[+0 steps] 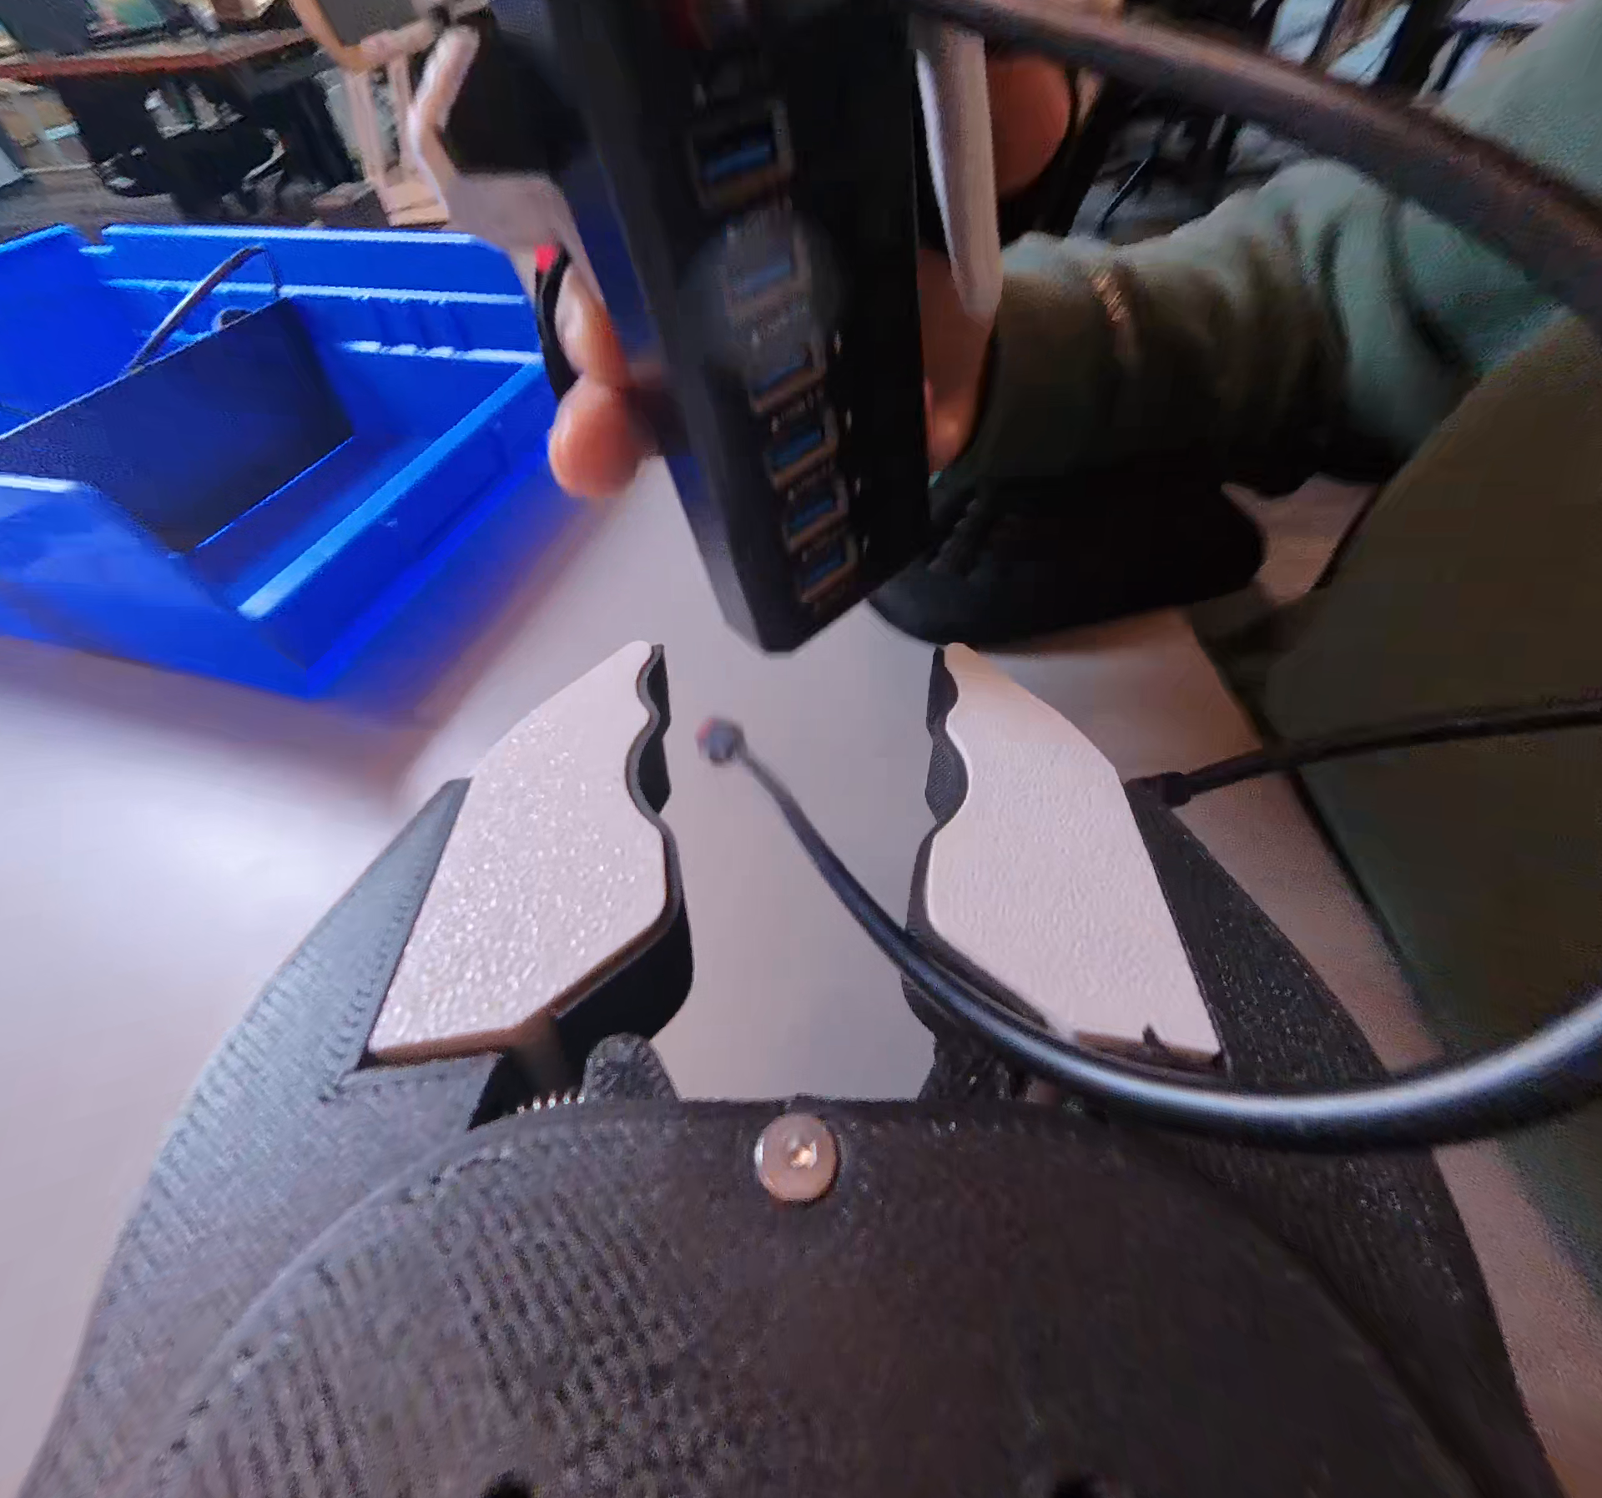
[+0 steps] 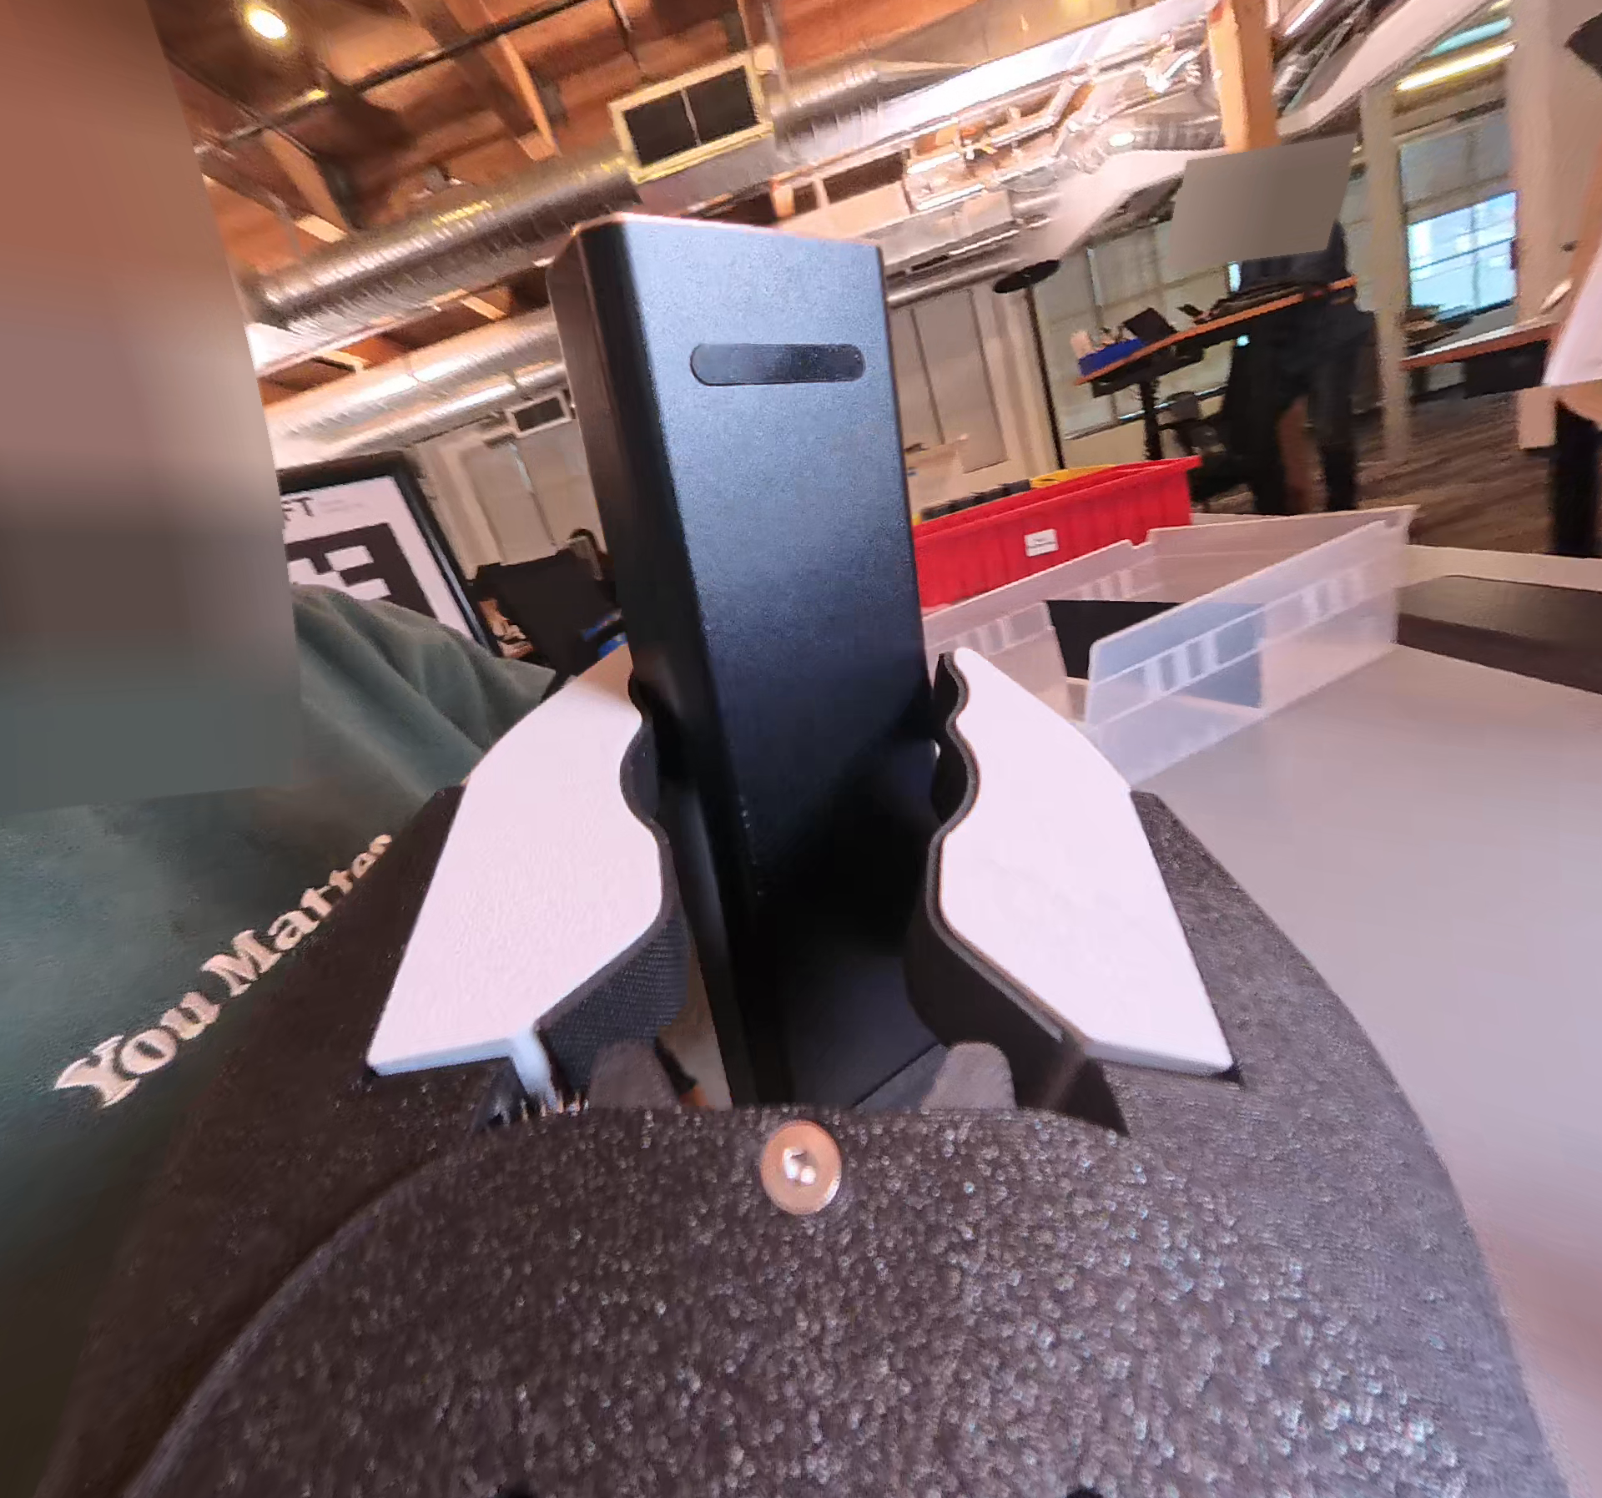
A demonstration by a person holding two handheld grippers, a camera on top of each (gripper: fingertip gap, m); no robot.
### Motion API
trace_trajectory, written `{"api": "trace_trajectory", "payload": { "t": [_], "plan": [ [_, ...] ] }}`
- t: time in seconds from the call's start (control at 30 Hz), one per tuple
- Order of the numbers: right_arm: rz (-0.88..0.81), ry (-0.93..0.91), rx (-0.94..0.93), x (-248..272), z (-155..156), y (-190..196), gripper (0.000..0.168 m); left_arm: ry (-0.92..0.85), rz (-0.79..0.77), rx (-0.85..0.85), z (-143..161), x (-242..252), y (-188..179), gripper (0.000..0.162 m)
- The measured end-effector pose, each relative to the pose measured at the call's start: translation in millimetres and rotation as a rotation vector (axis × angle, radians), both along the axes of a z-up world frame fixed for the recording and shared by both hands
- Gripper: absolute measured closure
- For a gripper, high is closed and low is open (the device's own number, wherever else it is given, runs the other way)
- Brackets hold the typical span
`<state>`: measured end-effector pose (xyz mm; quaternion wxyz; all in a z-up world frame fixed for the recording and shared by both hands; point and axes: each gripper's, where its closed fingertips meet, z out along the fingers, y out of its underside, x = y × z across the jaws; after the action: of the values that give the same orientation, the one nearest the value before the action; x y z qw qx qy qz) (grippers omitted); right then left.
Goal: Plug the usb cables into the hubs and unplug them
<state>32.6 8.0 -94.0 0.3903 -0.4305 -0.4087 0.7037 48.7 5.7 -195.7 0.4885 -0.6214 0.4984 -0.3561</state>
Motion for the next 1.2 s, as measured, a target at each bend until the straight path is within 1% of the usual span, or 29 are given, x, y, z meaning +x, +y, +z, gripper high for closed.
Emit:
{"api": "trace_trajectory", "payload": {
  "t": [0.07,0.23,0.3,0.37,0.43,0.5,0.6,0.63,0.7,0.77,0.8,0.9,0.97,1.0,1.03,1.07,1.13,1.2],
  "plan": [
    [0.049,0.014,0.01,-2,-1,-7,0.107,-0.077,-0.063,-0.042,8,9,-6,0.104],
    [0.161,0.067,0.024,-2,2,-21,0.106,-0.186,-0.189,-0.12,18,22,-13,0.112],
    [0.187,0.062,0.031,-1,-1,-24,0.107,-0.195,-0.216,-0.143,18,26,-13,0.12],
    [0.19,0.048,0.034,0,-4,-22,0.109,-0.17,-0.263,-0.18,14,27,-18,0.124],
    [0.136,0.023,0.045,1,-8,-13,0.113,-0.169,-0.272,-0.249,12,23,-20,0.127],
    [0.026,-0.026,0.076,4,-13,5,0.122,-0.188,-0.231,-0.348,10,16,-15,0.133],
    [-0.157,-0.184,0.124,8,-29,31,0.12,-0.21,-0.135,-0.491,-1,1,-3,0.134],
    [-0.203,-0.253,0.128,7,-38,37,0.116,-0.214,-0.111,-0.52,-4,-3,-1,0.134],
    [-0.236,-0.347,0.116,4,-51,39,0.116,-0.212,-0.087,-0.546,-9,-6,0,0.134],
    [-0.23,-0.383,0.073,-1,-57,37,0.122,-0.229,-0.089,-0.561,-8,-4,-2,0.134],
    [-0.22,-0.402,0.056,-4,-61,35,0.126,-0.231,-0.084,-0.558,-7,-3,-2,0.133],
    [-0.15,-0.353,0.014,-5,-49,28,0.137,-0.228,-0.081,-0.514,-1,-3,-3,0.134],
    [-0.133,-0.334,0.015,-5,-40,26,0.139,-0.21,-0.051,-0.439,7,-6,-1,0.134],
    [-0.135,-0.327,0.03,-4,-34,28,0.139,-0.213,-0.022,-0.399,13,-11,3,0.131],
    [-0.15,-0.339,0.051,-2,-30,32,0.139,-0.219,0.017,-0.362,18,-17,8,0.121],
    [-0.166,-0.355,0.074,1,-25,39,0.139,-0.216,0.066,-0.319,23,-26,13,0.116],
    [-0.213,-0.381,0.104,12,-9,59,0.139,-0.214,0.171,-0.214,32,-50,24,0.117],
    [-0.305,-0.423,0.161,26,16,93,0.139,-0.223,0.252,-0.162,38,-72,30,0.119]
  ]
}}
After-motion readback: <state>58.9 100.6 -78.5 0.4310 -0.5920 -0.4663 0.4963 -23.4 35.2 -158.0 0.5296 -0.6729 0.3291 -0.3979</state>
